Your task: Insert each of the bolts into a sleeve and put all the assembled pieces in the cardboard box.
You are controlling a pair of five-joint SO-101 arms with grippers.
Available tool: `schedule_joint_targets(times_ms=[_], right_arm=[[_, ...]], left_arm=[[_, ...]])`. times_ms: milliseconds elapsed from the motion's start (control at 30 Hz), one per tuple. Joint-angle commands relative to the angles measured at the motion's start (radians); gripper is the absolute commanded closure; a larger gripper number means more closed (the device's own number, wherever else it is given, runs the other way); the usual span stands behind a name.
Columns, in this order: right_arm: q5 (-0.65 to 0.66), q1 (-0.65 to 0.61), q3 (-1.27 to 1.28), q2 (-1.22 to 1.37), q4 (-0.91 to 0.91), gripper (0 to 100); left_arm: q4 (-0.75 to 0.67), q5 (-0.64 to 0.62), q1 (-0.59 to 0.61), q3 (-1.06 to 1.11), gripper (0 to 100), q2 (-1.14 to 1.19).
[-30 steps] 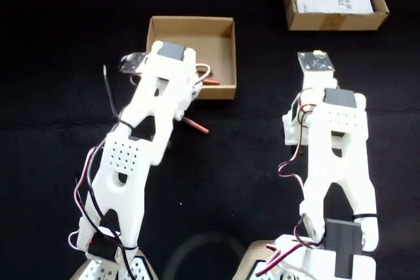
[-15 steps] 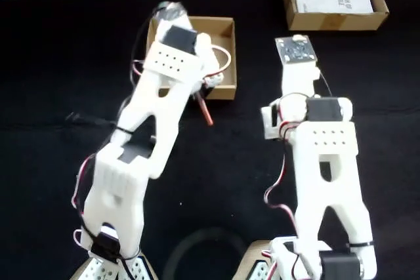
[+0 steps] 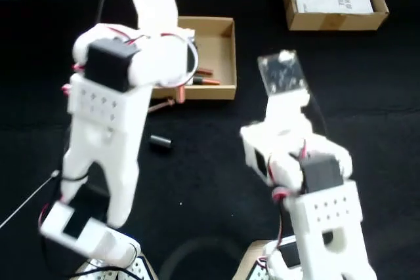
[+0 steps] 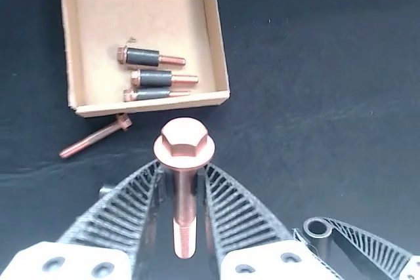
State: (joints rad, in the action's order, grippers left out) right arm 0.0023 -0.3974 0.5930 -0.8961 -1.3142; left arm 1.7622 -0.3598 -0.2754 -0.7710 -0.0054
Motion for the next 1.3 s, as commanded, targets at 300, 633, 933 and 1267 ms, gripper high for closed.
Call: schedule_joint_targets(times_ms=[300,633,933,1267], right_arm=[[-0.006,-0.053,0.538,-0.545,0.378,99.1],[-0.008,-0.050,0.722,-0.687,0.510,99.1],[-0.008,-0.050,0.727,-0.693,0.510,99.1],[-0.008,-0.048,0.727,-0.685,0.562,99.1]], left_arm=[[-0.170,0.014,-0.104,0.524,99,-0.338],[-0.626,0.014,-0.262,0.809,99,-0.378],[-0.858,0.012,-0.282,0.938,99,-0.380],[-0.858,0.011,-0.355,0.961,99,-0.449]])
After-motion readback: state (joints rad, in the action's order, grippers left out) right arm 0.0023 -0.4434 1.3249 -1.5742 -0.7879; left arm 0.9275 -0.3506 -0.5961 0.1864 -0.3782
